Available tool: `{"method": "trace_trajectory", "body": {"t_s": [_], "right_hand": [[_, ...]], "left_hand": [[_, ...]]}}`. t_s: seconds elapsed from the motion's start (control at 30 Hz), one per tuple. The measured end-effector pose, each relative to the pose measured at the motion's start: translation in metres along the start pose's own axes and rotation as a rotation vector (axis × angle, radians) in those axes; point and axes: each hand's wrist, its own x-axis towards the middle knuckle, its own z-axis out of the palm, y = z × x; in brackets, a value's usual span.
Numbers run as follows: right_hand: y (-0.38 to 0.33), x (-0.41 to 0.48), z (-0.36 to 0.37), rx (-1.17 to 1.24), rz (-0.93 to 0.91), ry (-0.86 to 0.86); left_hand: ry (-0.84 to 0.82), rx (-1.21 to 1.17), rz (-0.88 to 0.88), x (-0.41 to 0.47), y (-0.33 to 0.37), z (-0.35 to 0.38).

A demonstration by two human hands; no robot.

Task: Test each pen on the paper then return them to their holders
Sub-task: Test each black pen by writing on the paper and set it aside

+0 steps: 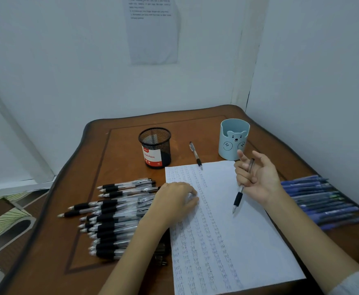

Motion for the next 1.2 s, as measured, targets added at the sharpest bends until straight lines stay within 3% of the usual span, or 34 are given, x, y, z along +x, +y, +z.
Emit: {"method": "trace_trajectory", "body": {"t_s": [0.2,0.3,0.53,0.73,0.9,1.07,1.2], "right_hand": [[-0.001,0.001,0.003,-0.074,-0.080,0.031],[0.003,0.001,0.005,0.058,-0.009,-0.027],[0.018,0.007,0.013,-0.338,0.077,0.090],[0.035,0.017,0.016,-0.743,-0.164,0.176],[0.044,0.022,0.018,-0.828,-0.267,0.032],[0.051,0.024,0.012,-1.144,-0.440,0.127],[0.054,0.025,0.009,-1.266,-0.553,0.151]], "left_hand": [[-0.043,-0.054,-0.013,0.007,-0.005,-0.009],[-0.045,-0.090,-0.010,0.009,-0.009,-0.009],[-0.012,-0.145,0.015,0.007,-0.018,-0.004],[-0.017,-0.093,0.048,0.006,-0.019,-0.002],[-0.032,-0.057,0.066,0.006,-0.020,-0.002],[-0.049,-0.052,0.061,0.007,-0.020,-0.002],[-0.054,-0.054,0.062,0.007,-0.020,-0.001]]}}
